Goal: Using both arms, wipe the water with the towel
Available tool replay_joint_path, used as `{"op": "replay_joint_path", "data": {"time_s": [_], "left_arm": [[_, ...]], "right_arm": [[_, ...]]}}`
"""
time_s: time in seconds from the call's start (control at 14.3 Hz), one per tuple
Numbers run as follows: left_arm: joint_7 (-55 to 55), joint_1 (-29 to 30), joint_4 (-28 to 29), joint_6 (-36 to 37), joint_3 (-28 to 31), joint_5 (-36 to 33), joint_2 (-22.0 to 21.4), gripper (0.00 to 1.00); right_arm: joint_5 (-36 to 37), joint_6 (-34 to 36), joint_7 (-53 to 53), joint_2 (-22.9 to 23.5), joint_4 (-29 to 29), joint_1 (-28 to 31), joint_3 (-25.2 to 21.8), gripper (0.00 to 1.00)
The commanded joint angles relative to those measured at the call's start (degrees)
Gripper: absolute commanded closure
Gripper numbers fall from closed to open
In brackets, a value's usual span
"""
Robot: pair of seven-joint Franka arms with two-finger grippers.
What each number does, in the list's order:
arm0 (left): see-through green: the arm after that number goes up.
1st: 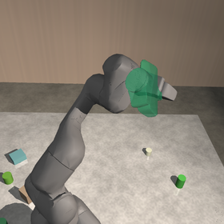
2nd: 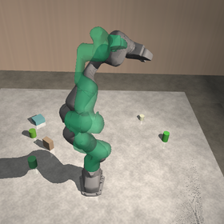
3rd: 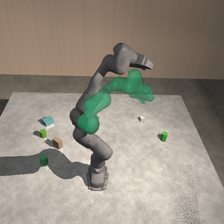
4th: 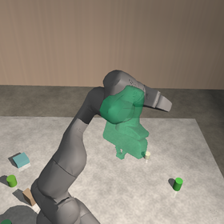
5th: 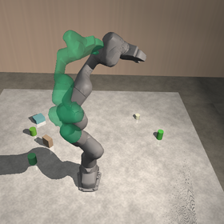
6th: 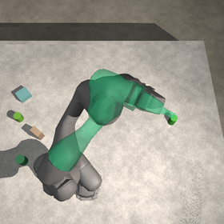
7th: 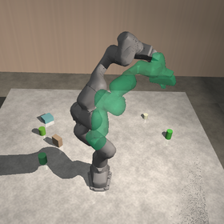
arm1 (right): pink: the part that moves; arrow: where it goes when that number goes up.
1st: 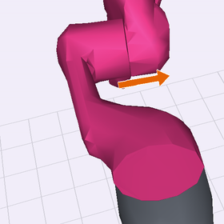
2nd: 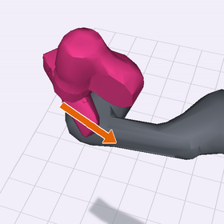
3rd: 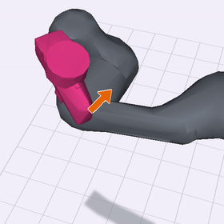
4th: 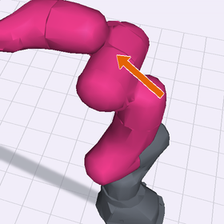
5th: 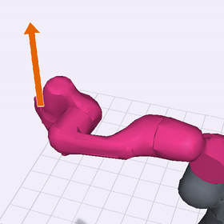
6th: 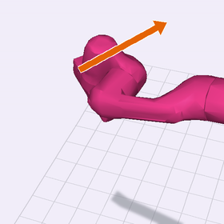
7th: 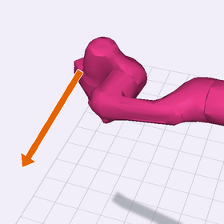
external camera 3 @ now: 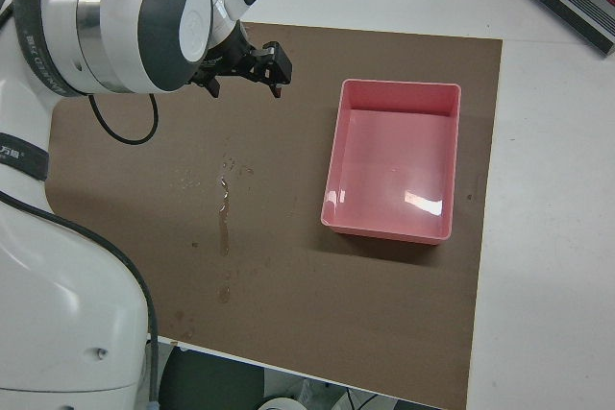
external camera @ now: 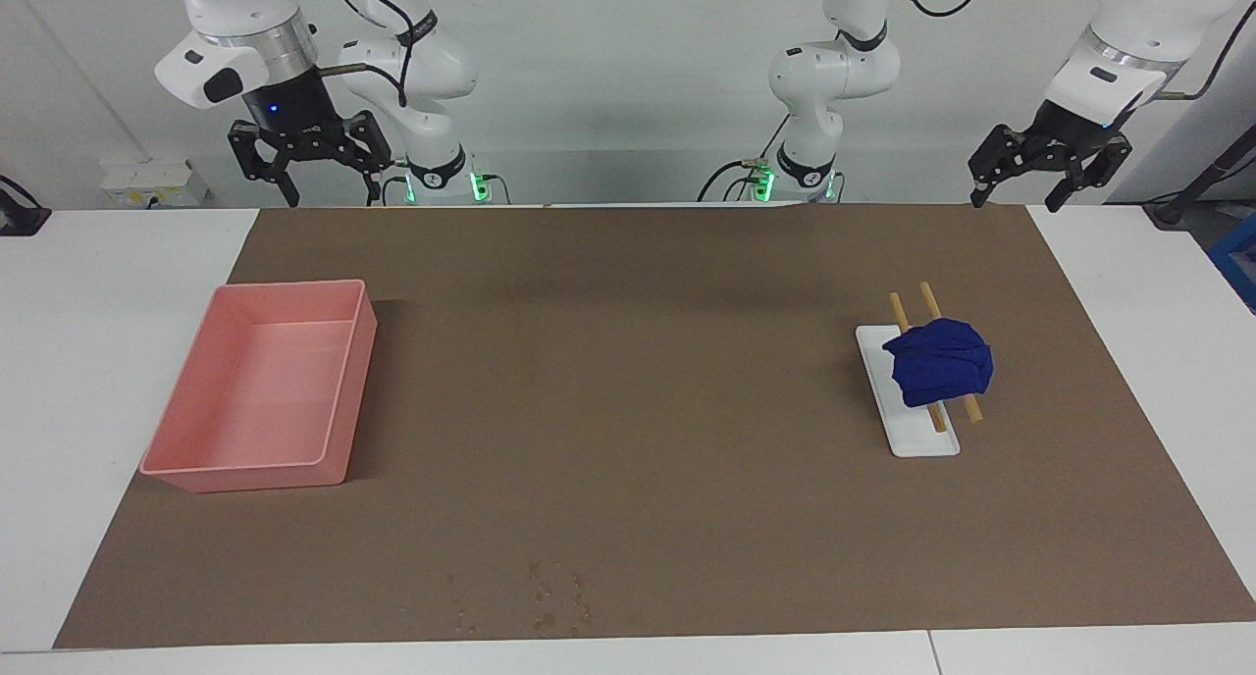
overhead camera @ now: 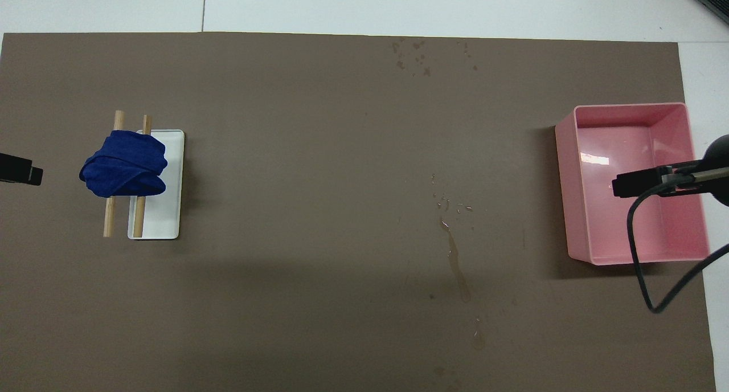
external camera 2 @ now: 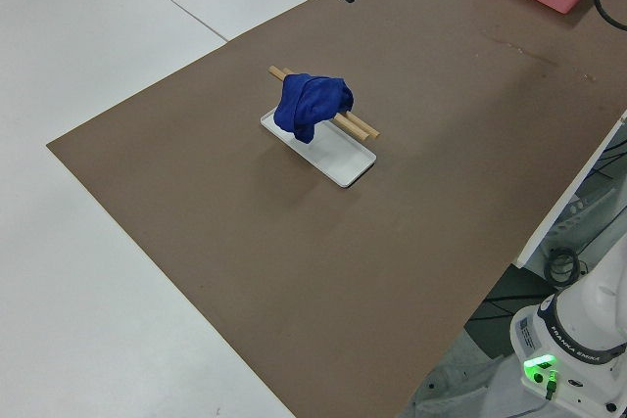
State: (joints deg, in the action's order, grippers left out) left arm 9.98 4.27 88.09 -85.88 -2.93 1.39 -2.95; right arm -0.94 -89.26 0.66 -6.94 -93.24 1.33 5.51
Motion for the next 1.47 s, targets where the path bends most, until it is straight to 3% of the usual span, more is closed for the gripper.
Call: {"op": "replay_joint_path", "data": {"time_s": [0.0,0.21,0.42,0.63,0.84,1.19,1.4], "left_arm": [[0.7,-0.2,0.4,0.1,0.0,0.5,-1.1,0.0],[0.4,-0.2,1.5,-1.0,0.0,0.4,-1.4,0.0],[-1.0,-0.1,8.8,-14.4,0.0,-1.7,-3.1,0.0],[-3.0,-0.1,11.6,-24.8,0.0,-5.9,0.9,0.0],[-12.7,-0.6,16.2,-32.2,0.0,-8.2,4.7,0.0],[-19.8,-2.7,27.6,-42.8,0.0,-8.5,4.6,0.0],[-19.6,-2.7,30.2,-44.7,0.0,-10.5,4.4,0.0]], "right_arm": [[-0.4,0.5,-0.2,-0.9,-0.4,0.3,0.4,0.0],[-0.4,0.7,-0.1,-0.9,-0.4,0.4,0.3,0.0],[-0.4,0.8,-0.3,-1.2,-0.4,0.8,0.3,0.0],[-0.4,0.5,0.0,-1.2,-0.4,0.9,0.1,0.0],[-0.4,0.5,-0.1,-1.2,-0.4,0.5,0.2,0.0],[-1.3,0.7,-0.1,-1.2,-0.4,0.3,0.2,0.0],[-1.5,0.7,0.1,-1.2,-0.4,0.5,0.2,0.0]]}}
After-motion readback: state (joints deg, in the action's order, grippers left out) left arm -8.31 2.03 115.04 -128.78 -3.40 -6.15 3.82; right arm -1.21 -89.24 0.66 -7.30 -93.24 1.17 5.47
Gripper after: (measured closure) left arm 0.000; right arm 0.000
